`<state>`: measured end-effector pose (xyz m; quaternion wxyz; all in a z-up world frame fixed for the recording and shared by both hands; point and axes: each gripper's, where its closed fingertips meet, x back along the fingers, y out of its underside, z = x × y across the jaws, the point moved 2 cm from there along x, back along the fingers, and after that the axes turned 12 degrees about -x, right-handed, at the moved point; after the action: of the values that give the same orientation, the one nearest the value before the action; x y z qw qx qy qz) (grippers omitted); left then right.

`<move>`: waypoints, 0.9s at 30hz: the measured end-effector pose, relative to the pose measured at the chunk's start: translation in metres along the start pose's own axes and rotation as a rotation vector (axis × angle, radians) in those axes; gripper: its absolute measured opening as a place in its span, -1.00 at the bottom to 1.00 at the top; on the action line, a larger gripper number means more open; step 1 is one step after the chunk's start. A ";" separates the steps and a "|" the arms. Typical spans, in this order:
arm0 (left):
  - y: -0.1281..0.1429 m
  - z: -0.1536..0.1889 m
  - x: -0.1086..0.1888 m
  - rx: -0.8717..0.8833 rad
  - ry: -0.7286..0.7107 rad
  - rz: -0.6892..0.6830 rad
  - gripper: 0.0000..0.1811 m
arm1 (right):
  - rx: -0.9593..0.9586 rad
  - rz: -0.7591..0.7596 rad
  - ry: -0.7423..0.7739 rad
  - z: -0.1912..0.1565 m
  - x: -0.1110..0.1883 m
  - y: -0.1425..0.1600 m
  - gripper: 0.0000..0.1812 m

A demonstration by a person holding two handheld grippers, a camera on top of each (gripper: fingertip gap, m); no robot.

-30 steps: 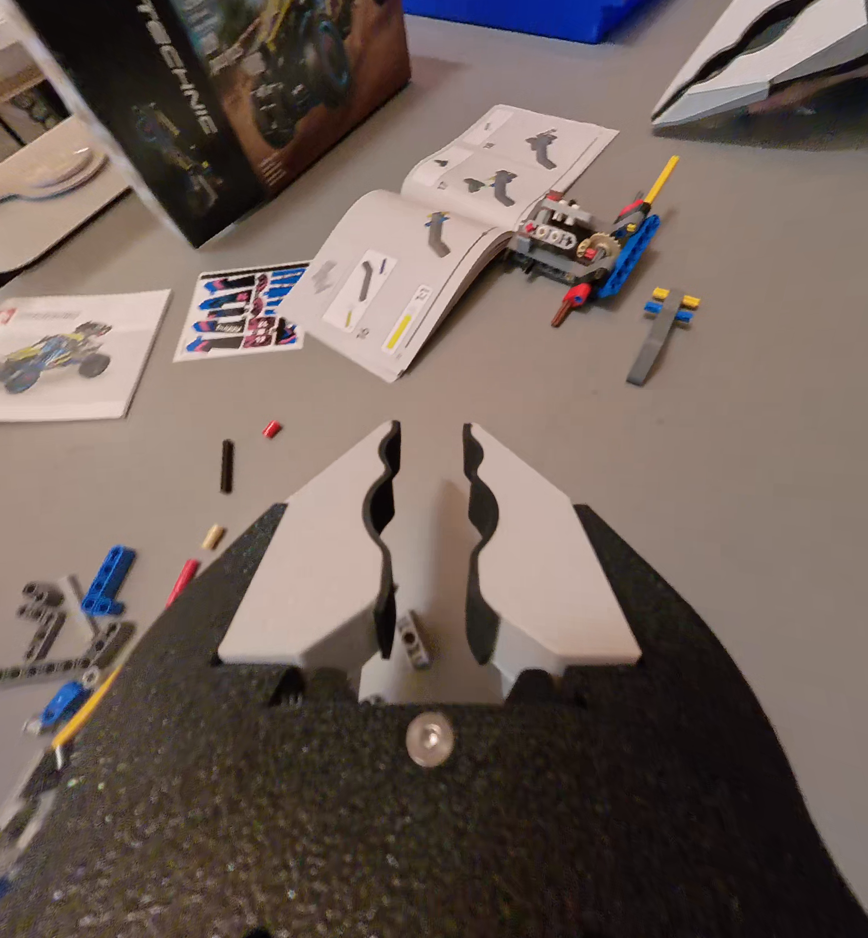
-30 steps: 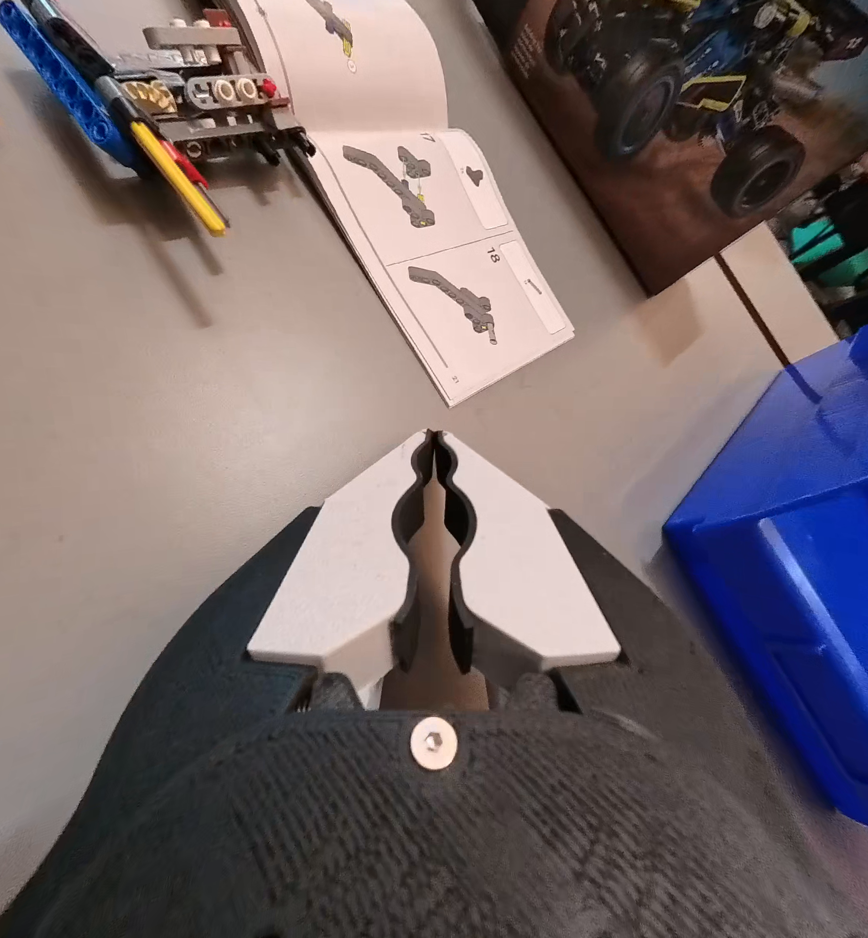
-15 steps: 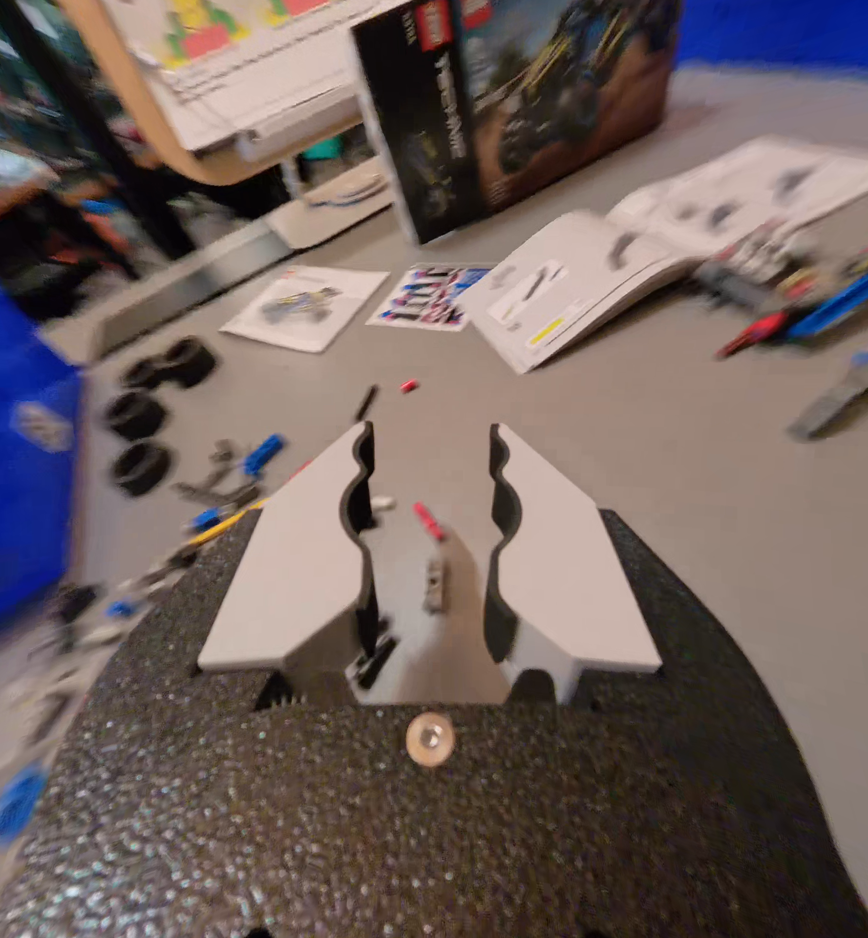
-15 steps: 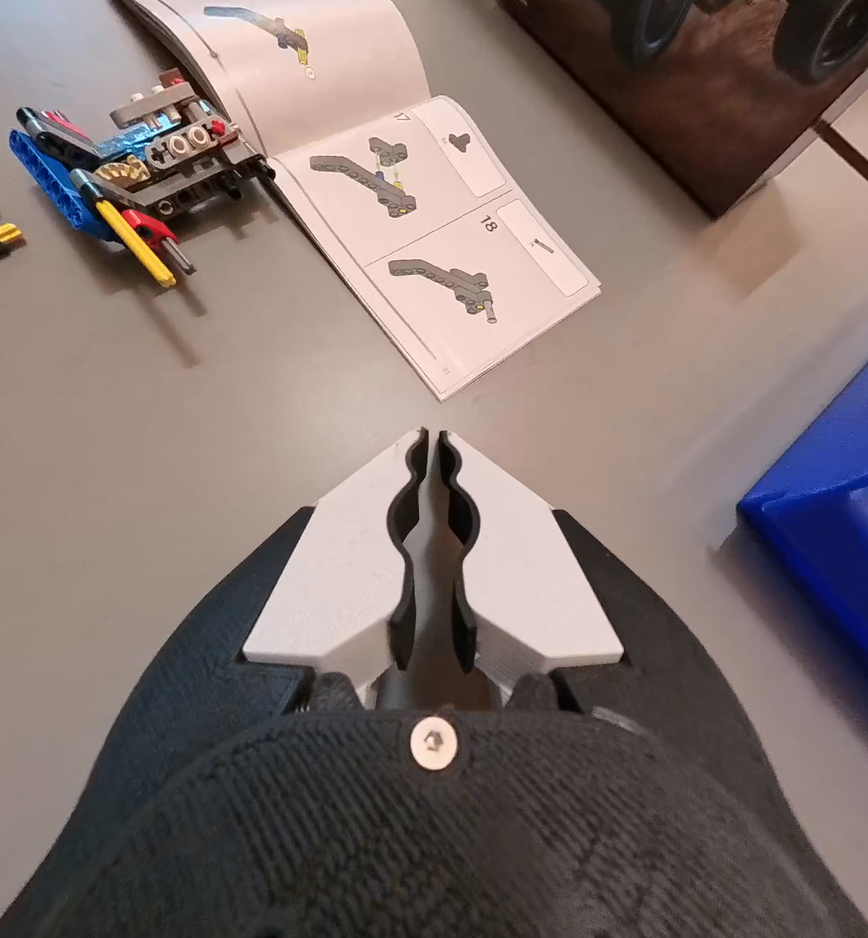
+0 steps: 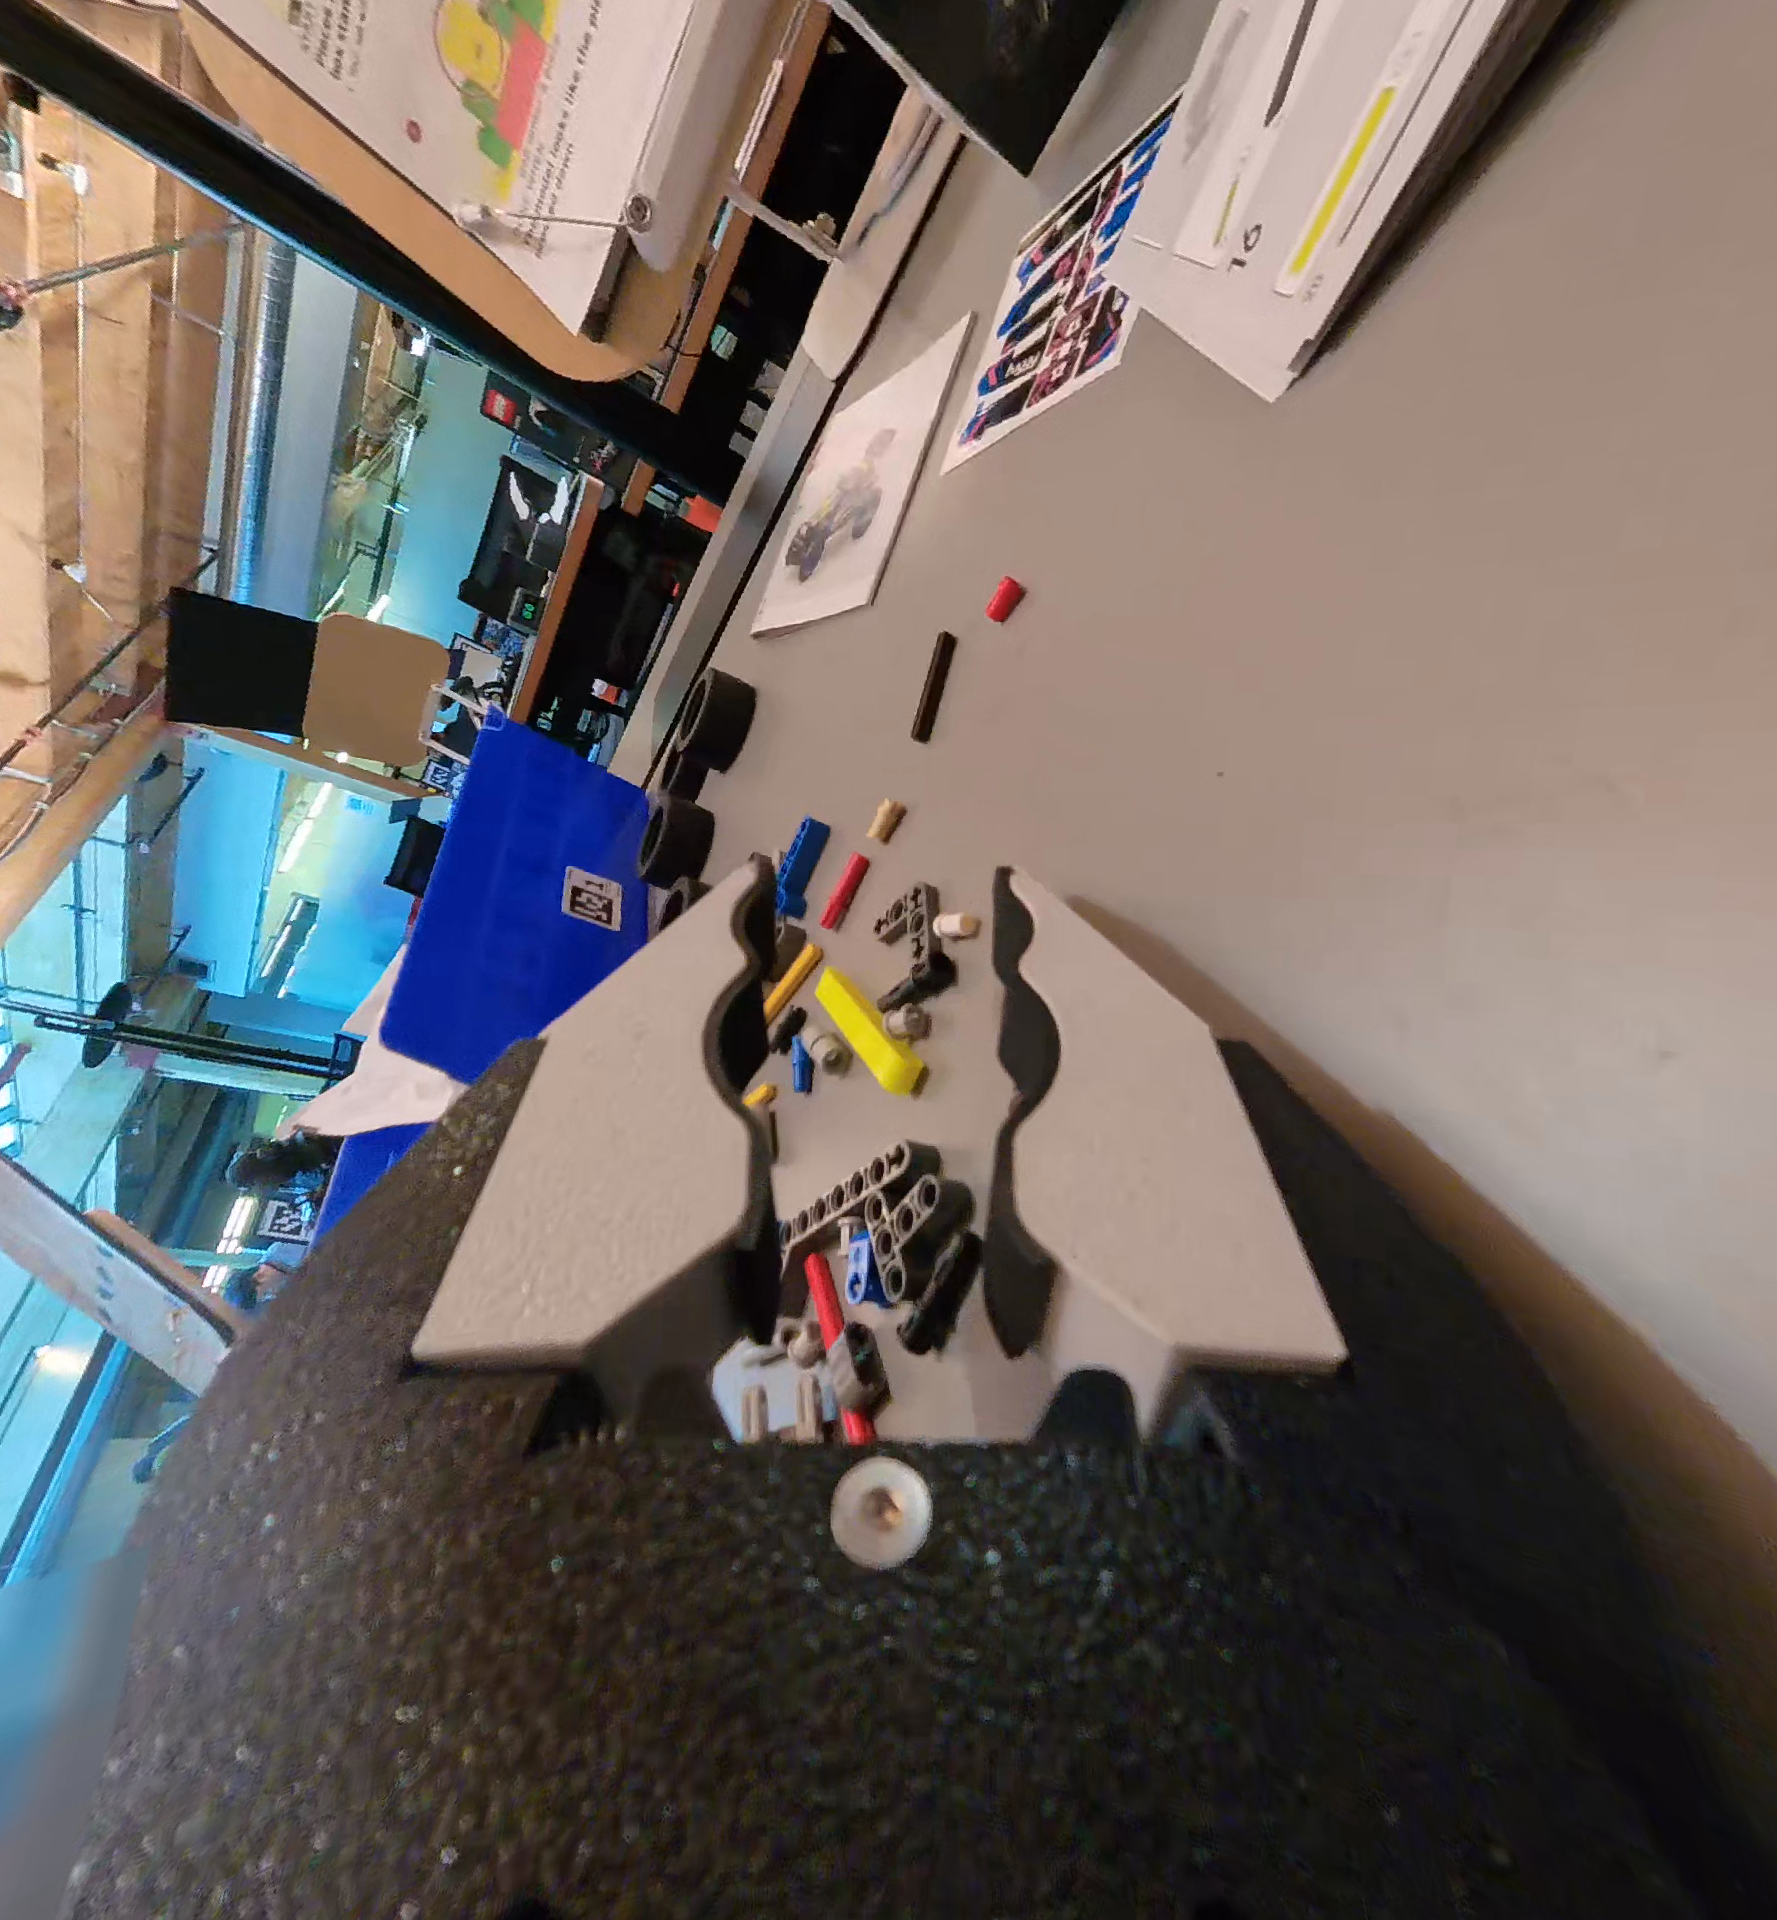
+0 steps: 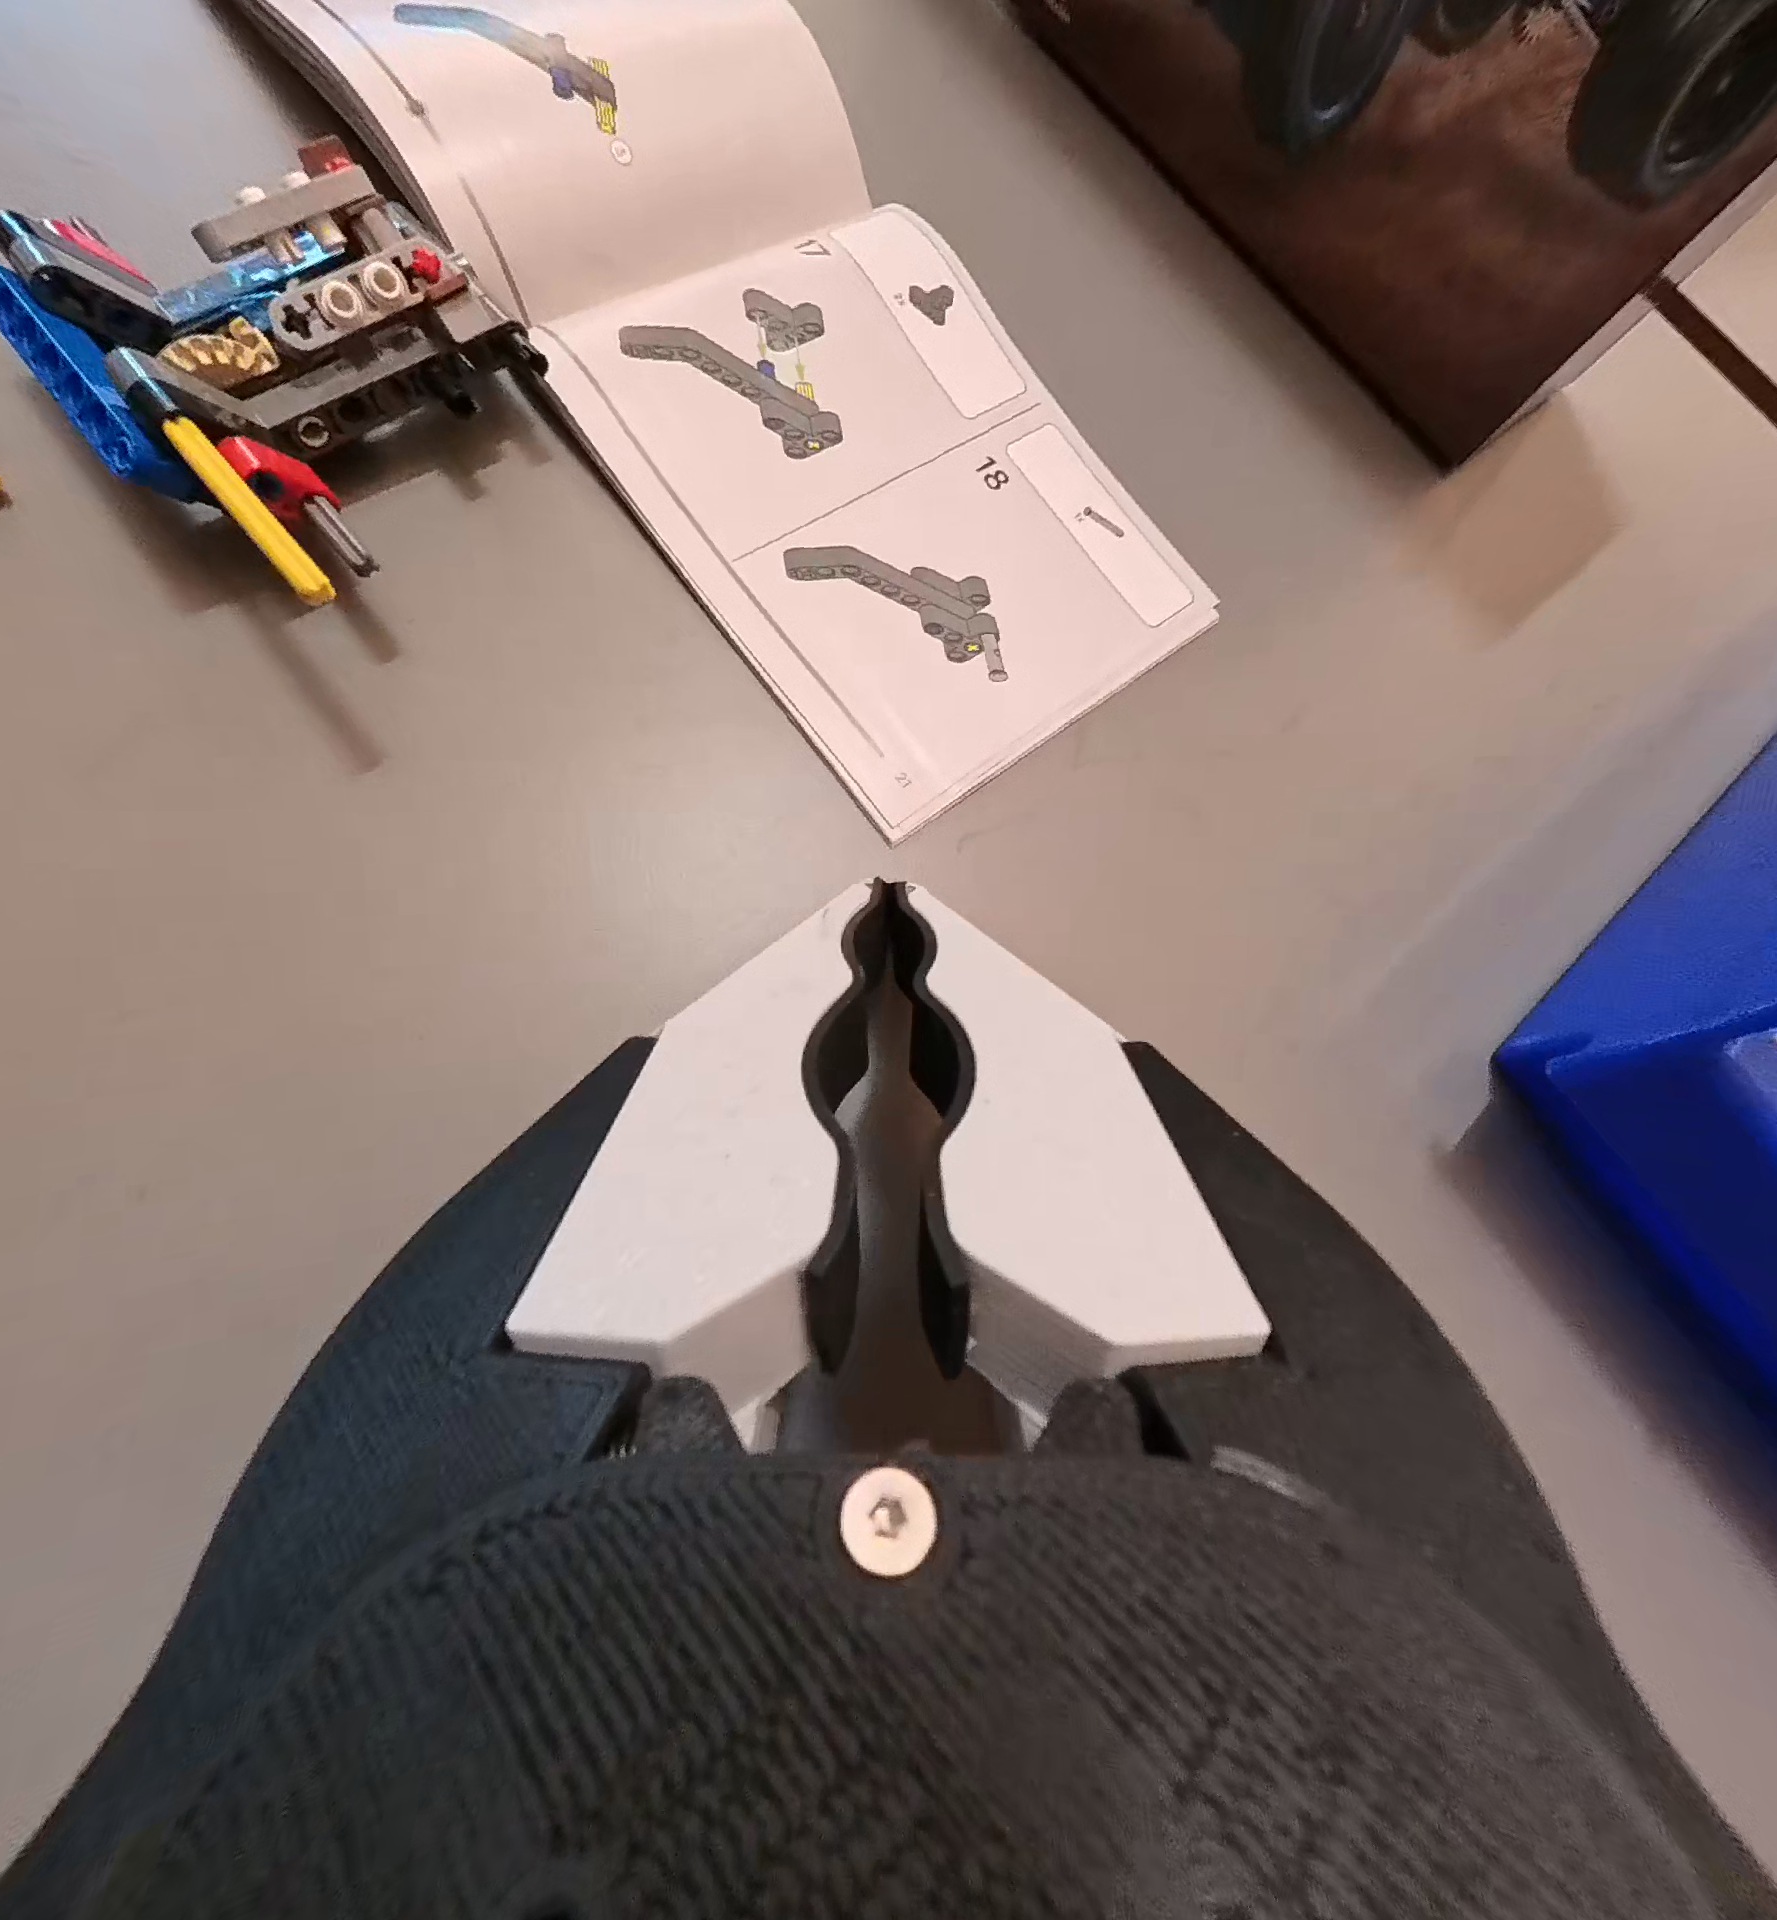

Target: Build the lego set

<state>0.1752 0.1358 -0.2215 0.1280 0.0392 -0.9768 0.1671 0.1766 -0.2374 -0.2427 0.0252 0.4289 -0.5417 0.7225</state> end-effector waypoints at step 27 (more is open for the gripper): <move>0.060 -0.045 0.032 0.497 0.163 0.057 -0.71 | -0.051 0.001 0.031 -0.002 0.006 0.004 -0.97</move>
<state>0.1475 0.2063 -0.1910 0.1879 0.0285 -0.8929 0.4083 0.1700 -0.2403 -0.2419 0.0443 0.4164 -0.5598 0.7150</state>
